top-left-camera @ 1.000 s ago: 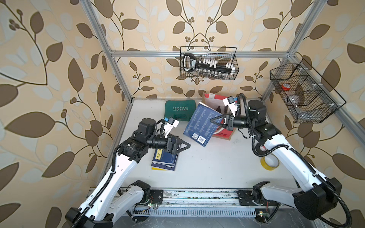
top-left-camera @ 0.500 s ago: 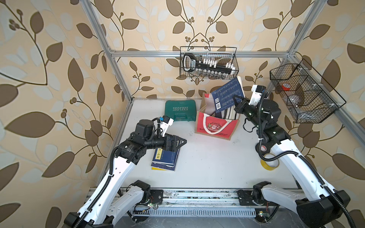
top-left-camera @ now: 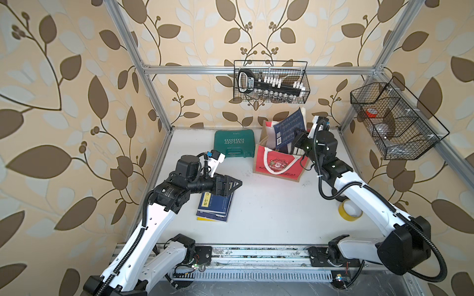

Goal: Put the books into the canvas bag
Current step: Place the book in the canvas bag.

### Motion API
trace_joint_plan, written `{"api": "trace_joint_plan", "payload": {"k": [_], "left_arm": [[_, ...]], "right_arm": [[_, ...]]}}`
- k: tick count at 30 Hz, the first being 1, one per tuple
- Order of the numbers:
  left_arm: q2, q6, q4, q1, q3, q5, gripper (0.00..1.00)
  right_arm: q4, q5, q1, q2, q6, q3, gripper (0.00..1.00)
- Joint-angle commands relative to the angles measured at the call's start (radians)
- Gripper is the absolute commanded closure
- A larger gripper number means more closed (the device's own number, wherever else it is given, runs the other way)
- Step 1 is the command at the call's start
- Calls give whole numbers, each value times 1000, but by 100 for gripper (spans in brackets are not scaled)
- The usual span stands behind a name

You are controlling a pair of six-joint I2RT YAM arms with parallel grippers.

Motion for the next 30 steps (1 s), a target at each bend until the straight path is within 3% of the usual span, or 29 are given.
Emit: {"api": "trace_joint_plan", "payload": {"k": [1, 11, 20, 30], "left_arm": [[0, 8, 1, 15, 33, 7, 1], [9, 7, 4, 18, 35, 11, 1], [17, 7, 5, 19, 35, 14, 1], [26, 1, 10, 26, 37, 17, 1]], "right_arm": [[70, 108, 33, 27, -2, 1, 100], [1, 342, 132, 179, -12, 57, 100], [-28, 504, 163, 214, -32, 56, 100], [-15, 520, 162, 152, -67, 22, 54]]}}
